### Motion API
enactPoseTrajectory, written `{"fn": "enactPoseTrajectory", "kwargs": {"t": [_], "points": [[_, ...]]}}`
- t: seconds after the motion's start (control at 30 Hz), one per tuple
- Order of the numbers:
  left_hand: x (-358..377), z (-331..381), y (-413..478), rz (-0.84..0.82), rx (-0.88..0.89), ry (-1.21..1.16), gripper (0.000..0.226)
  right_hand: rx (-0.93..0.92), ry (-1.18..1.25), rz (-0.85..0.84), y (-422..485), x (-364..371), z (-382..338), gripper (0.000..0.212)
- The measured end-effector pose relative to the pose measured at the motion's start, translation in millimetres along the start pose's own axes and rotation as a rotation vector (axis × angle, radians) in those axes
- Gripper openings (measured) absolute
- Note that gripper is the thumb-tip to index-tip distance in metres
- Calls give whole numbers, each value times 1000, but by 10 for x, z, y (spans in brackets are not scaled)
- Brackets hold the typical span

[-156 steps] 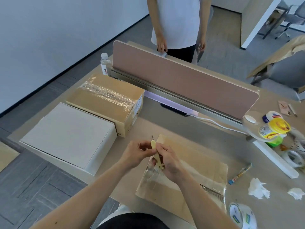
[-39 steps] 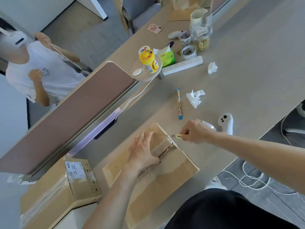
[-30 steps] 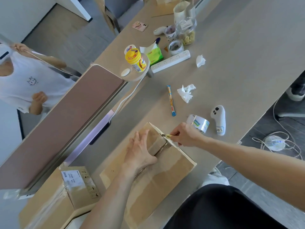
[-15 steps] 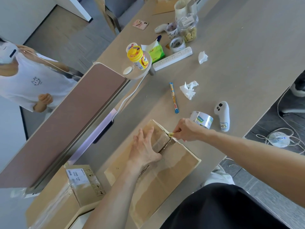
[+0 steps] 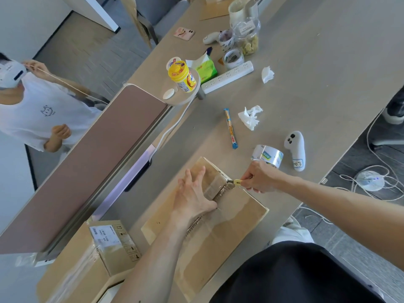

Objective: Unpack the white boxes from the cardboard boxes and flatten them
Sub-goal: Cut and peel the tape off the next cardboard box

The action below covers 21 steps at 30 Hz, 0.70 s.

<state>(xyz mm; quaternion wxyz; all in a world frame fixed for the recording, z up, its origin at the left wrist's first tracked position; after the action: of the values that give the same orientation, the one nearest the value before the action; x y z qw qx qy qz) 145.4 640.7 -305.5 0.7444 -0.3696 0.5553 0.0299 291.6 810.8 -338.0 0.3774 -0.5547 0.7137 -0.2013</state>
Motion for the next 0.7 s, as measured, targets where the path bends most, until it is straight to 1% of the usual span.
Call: {"fn": "enactPoseTrajectory", "kwargs": {"t": [0.2, 0.33, 0.43, 0.6, 0.7], "points": [[-2, 0, 12, 1, 3, 16, 116, 21, 92, -11, -82, 21, 89, 30], [4, 1, 15, 11, 9, 33, 116, 56, 125, -54, -160, 34, 181, 32], [5, 5, 17, 16, 8, 21, 115, 61, 150, -74, -213, 60, 233, 29], [5, -1, 15, 14, 8, 7, 115, 48, 132, -68, -235, 39, 246, 27], [20, -10, 6, 11, 7, -11, 115, 71, 110, -51, -261, -43, 271, 26]]}}
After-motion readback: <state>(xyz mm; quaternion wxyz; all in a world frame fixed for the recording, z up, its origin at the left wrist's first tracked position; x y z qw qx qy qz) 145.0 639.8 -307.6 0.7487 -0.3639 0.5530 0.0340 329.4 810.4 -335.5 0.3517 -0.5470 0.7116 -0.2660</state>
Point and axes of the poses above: each hand's wrist, its own y-axis towards the middle knuckle, its own x-axis out of the palm, z = x × y, the point moved 3 cm from there along y, towards the middle knuckle, and after that the axes turned 14 degrees about x, right-handed, at the moved point
